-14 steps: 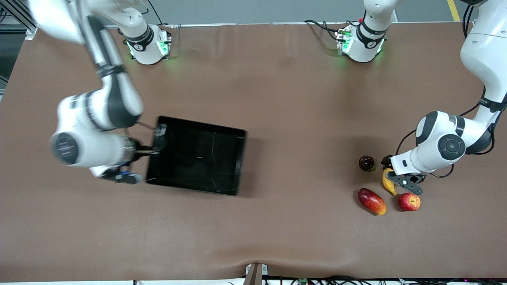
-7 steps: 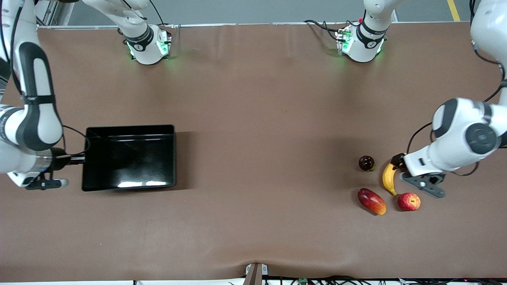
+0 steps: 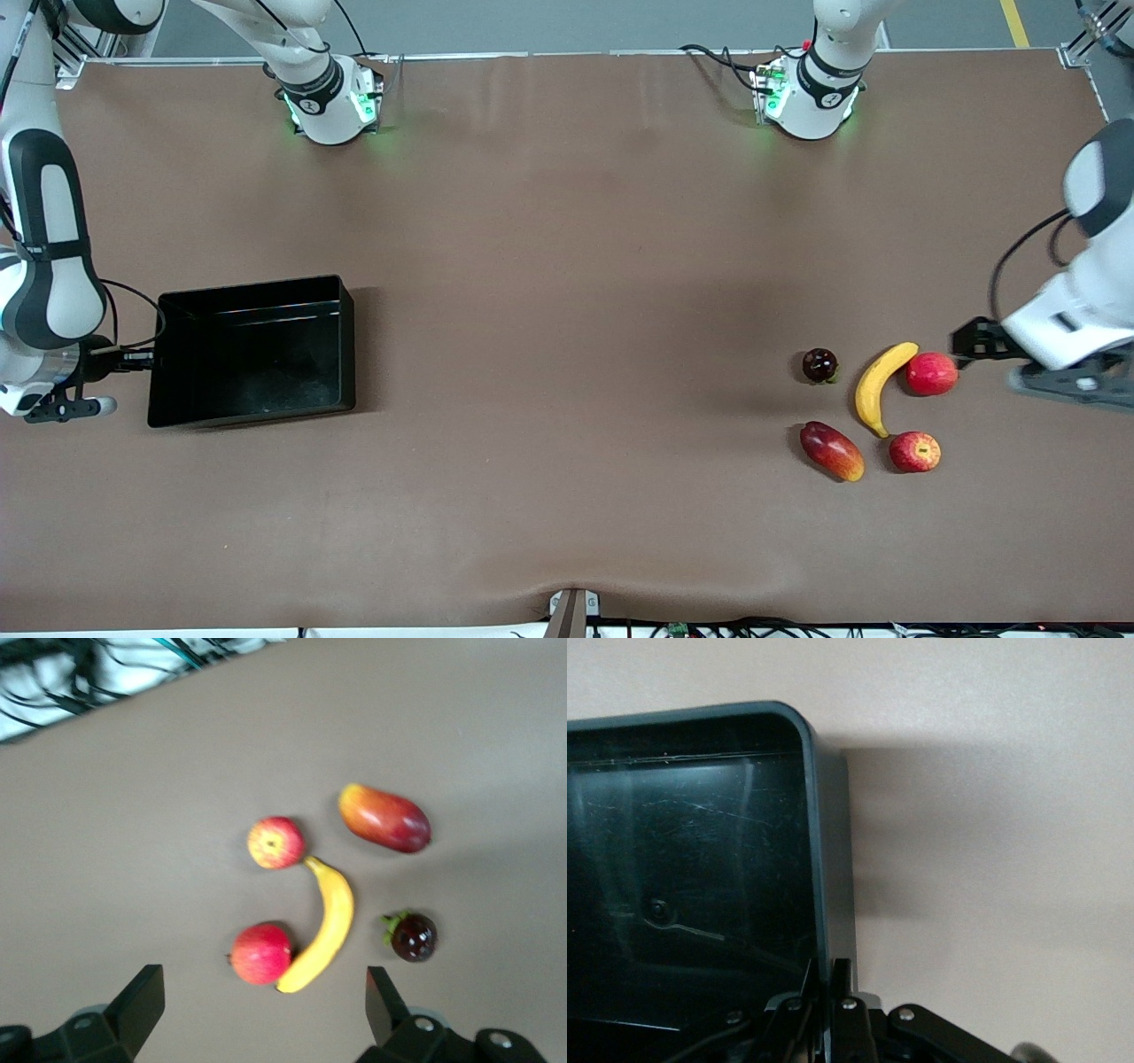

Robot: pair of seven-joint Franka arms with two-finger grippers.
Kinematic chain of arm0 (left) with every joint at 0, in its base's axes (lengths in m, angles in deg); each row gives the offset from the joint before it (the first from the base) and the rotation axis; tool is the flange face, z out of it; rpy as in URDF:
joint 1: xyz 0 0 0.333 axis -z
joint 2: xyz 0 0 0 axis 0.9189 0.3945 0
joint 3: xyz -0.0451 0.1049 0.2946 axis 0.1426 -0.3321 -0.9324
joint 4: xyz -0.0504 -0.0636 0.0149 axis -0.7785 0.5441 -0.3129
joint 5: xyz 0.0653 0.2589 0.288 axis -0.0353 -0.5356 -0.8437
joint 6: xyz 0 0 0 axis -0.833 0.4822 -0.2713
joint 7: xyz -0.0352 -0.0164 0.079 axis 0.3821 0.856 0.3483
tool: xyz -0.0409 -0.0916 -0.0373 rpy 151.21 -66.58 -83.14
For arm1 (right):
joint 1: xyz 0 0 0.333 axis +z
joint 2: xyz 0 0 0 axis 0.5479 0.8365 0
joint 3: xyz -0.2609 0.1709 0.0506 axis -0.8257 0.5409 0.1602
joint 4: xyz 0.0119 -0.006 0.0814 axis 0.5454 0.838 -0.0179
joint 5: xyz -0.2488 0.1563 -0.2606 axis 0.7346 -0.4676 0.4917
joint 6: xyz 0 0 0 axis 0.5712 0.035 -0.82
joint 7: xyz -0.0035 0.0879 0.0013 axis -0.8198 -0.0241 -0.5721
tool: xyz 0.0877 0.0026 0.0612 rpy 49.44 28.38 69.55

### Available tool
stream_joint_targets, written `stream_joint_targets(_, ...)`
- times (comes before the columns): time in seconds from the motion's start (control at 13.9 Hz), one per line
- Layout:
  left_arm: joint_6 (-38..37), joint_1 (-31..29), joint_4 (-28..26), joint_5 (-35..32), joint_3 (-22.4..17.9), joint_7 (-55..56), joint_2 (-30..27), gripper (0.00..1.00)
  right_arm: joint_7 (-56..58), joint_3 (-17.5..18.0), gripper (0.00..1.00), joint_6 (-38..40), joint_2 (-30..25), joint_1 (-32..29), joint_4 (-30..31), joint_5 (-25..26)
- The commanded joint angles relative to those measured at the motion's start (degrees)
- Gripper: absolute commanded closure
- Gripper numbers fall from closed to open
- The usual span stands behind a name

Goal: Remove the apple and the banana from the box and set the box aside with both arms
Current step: 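Open the right gripper to release the box and lift away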

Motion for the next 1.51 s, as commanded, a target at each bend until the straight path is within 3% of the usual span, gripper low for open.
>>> stream_joint_targets(0.0,-4.06,-2.33,4.2,3.92,0.41,-0.51,-0.58,0.0,0.66,1.42,0.71,1.32,0.09,-1.94,-0.33,-0.14)
stream_joint_targets(0.22,-11.97,-2.51,6.15,8.76,-0.2,0.29,-4.6,0.0,-0.57,1.51,0.88,2.55,0.09,-4.39,0.1,-1.02)
stream_joint_targets(0.29,-14.08,-3.12,6.06,9.64,-0.55,0.9,-6.36,0.0,-0.75,1.51,1.0,2.56,0.09,-4.92,0.8,-2.15)
stream_joint_targets(0.5,-22.6,-4.0,5.97,14.82,-0.55,4.93,-9.71,0.0,-2.23,1.42,1.0,3.96,-0.18,-5.01,1.69,-5.06)
stream_joint_targets(0.65,-24.2,-4.0,5.71,15.36,-0.73,5.12,-11.73,0.0,-3.74,1.51,0.7,6.32,-0.53,-5.28,1.25,-5.15)
stream_joint_targets(0.72,-24.82,-4.0,5.71,15.45,-0.73,5.12,-11.74,0.0,-3.39,1.51,0.01,7.47,-0.53,-5.54,0.9,-5.15)
stream_joint_targets(1.08,-25.17,-3.13,3.87,19.83,-3.01,7.39,-14.54,0.0,-1.2,1.95,0.0,25.03,-1.14,-2.22,-14.19,-4.71)
stream_joint_targets(1.22,-25.09,-0.68,1.5,20.55,-4.41,10.21,-17.18,0.0,2.05,2.04,0.0,25.76,-3.51,1.21,-16.58,-4.71)
stream_joint_targets(1.3,-25.09,2.47,0.27,20.64,-7.55,10.22,-18.24,0.0,3.98,1.95,0.0,25.76,-3.43,2.97,-19.9,-4.37)
stream_joint_targets(1.44,-25.09,9.32,-1.84,20.72,-13.97,10.22,-20.0,0.0,9.51,1.94,0.0,26.46,-3.43,7.01,-27.12,3.15)
